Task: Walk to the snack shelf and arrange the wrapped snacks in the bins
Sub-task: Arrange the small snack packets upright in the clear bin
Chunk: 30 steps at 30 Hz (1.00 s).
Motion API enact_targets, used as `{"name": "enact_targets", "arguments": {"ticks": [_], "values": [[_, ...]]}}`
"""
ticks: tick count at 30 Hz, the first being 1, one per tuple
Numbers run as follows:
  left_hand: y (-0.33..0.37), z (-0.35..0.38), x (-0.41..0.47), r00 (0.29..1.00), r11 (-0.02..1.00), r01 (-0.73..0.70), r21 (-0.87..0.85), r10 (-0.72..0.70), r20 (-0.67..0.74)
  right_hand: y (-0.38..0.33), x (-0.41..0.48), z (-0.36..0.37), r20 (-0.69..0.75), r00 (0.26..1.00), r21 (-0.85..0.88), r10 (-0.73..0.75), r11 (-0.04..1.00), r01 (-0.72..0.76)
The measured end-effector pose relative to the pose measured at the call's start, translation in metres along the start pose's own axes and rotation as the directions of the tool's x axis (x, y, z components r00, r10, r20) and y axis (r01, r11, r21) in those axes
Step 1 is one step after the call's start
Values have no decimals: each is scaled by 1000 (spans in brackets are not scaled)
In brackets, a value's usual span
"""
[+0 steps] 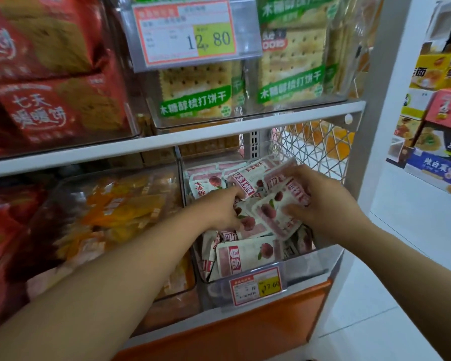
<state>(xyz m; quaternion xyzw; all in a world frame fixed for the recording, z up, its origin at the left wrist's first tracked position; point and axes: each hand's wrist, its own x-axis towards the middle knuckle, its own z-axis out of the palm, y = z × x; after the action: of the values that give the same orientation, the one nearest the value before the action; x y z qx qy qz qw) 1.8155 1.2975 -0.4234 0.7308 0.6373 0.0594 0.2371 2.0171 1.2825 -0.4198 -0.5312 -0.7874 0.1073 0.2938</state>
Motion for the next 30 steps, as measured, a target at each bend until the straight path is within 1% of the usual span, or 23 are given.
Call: {"name": "enact_targets", "arguments": {"ticks": [2, 3, 5, 6, 7, 9, 12, 14, 17, 21, 23, 26, 30], "values": [[1, 2, -3, 999, 999, -34, -7, 34, 9, -1, -2, -2, -155, 987, -61, -34, 998, 25], [1, 3, -3, 999, 999, -48, -24, 48, 10, -1, -3, -2, -199, 979, -85, -44, 996, 28], [2, 5, -4, 997, 997, -70, -10, 70, -17, -2, -4, 0, -225, 973, -116, -58, 993, 32], [3, 7, -6, 995, 996, -83, 43, 85, -47, -3, -5, 1, -225, 972, -132, -65, 991, 36], [5, 8, -6, 989, 984, -110, 140, 123, -85, -3, -5, 1, -226, 971, -148, -73, 988, 40], [10, 9, -7, 955, 918, -220, 331, 271, -117, -5, -5, -2, -245, 965, -158, -94, 986, 56], [16, 12, -1, 890, 811, -413, 414, 456, -6, -8, -5, -8, -300, 947, -111, -113, 990, 84], [19, 16, 4, 860, 734, -475, 486, 504, 79, -5, -6, -12, -318, 942, -84, -104, 993, 81], [30, 19, 7, 862, 624, -473, 623, 474, 180, 1, -6, -10, -272, 958, -85, -87, 994, 66], [32, 10, 5, 889, 561, -440, 701, 382, 252, 4, -7, -4, -194, 978, -104, -73, 993, 54], [23, 7, 2, 905, 567, -419, 710, 329, 271, 6, -8, -3, -176, 983, -100, -61, 994, 43], [15, 5, -5, 926, 613, -376, 694, 241, 289, 7, -9, -3, -152, 987, -85, -52, 996, 39], [20, 4, -8, 930, 624, -352, 698, 151, 334, 8, -10, -2, -122, 992, -43, -38, 999, 33]]}}
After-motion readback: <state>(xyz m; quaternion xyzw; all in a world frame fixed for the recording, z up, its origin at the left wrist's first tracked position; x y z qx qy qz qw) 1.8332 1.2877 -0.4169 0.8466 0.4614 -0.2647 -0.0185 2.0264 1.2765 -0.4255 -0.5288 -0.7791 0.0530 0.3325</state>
